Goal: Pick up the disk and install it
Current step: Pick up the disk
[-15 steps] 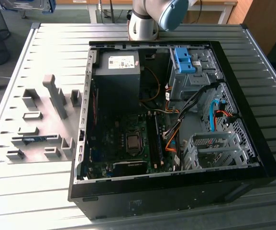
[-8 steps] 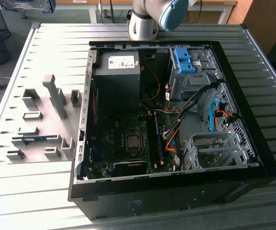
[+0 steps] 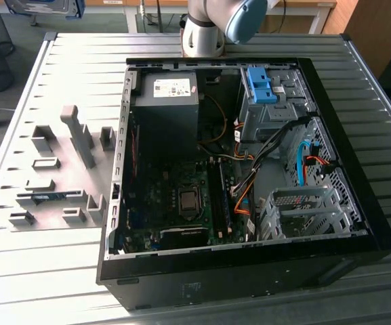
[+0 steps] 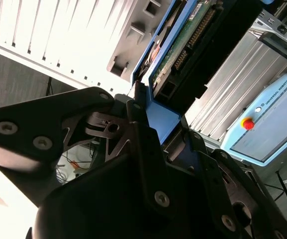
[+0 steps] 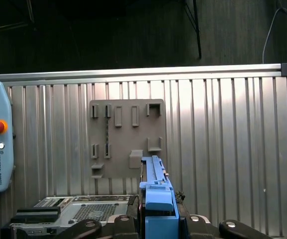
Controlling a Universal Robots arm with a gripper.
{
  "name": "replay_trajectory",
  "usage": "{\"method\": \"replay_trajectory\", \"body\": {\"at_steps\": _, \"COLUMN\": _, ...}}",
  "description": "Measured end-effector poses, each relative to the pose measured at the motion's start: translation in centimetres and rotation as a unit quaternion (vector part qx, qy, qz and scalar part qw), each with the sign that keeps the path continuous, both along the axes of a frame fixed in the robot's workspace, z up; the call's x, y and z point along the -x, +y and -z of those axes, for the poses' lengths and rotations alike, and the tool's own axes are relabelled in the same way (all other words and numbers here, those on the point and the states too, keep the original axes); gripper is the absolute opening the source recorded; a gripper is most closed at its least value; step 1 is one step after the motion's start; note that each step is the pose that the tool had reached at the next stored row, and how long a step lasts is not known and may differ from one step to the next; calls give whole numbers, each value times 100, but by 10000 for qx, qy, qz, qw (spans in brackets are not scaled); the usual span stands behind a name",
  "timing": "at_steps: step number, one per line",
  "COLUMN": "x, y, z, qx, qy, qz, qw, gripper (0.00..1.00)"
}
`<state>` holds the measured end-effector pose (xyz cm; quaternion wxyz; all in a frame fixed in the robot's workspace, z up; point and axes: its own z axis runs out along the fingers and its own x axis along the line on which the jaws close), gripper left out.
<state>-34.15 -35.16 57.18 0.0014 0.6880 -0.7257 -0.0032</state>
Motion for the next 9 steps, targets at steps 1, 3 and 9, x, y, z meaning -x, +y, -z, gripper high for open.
{"method": "replay_trajectory", "body": {"at_steps": 1, "x": -18, "y": 0, "z": 0, "qx": 0, "qy": 0, "qz": 0, "qw": 10000, "gripper": 37}}
{"method": "replay_trajectory", "body": {"at_steps": 3, "x": -56, "y": 0, "z": 0, "qx": 0, "qy": 0, "qz": 0, "qw": 10000, "gripper": 37}}
{"method": "replay_trajectory", "body": {"at_steps": 9, "x": -151, "y": 0, "z": 0, "qx": 0, "qy": 0, "qz": 0, "qw": 10000, "gripper": 37}}
